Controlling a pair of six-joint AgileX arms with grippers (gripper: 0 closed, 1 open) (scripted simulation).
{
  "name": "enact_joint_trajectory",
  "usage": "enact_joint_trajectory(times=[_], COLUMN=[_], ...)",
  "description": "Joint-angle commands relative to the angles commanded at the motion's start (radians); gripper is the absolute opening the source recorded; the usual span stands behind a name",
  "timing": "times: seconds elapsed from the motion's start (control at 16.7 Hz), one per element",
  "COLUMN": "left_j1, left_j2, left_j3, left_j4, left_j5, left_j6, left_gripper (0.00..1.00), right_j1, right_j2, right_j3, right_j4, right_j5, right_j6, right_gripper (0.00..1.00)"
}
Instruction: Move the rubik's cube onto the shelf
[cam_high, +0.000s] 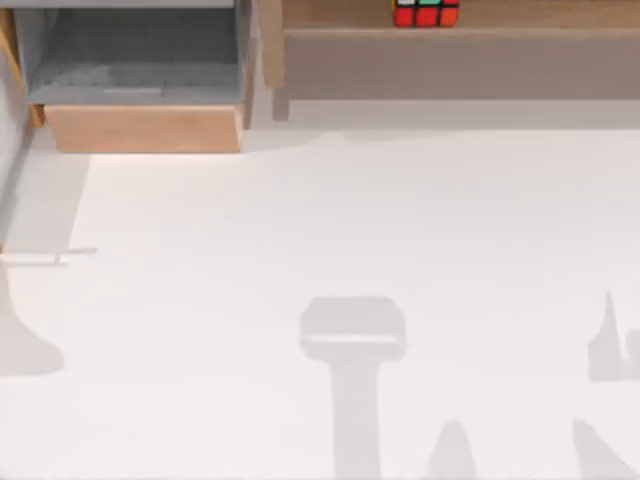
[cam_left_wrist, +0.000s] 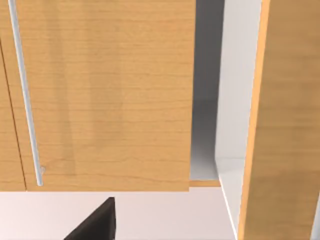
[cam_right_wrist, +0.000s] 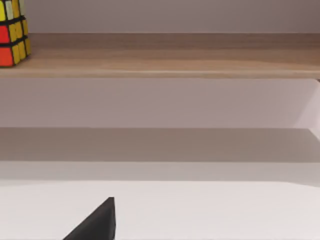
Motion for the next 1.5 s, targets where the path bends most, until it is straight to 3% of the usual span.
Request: enact_joint_trajectory(times=[0.18,0.96,1.5], left_j1=[0.000,0.000,0.002], left_j2=[0.000,0.000,0.010], left_j3=[0.000,0.000,-0.001], left_j4=[0.000,0.000,-0.009], left_j5=[0.000,0.000,0.000], left_j6=[0.000,0.000,-0.003], left_gripper=[1.00,0.02,0.00], right_j1=[0.000,0.000,0.000], right_j2=[0.000,0.000,0.000], right_j3=[0.000,0.000,0.000], right_j4=[0.000,0.000,0.000], right_j5=[0.000,0.000,0.000], right_j6=[0.000,0.000,0.000], right_gripper=[1.00,1.00,1.00])
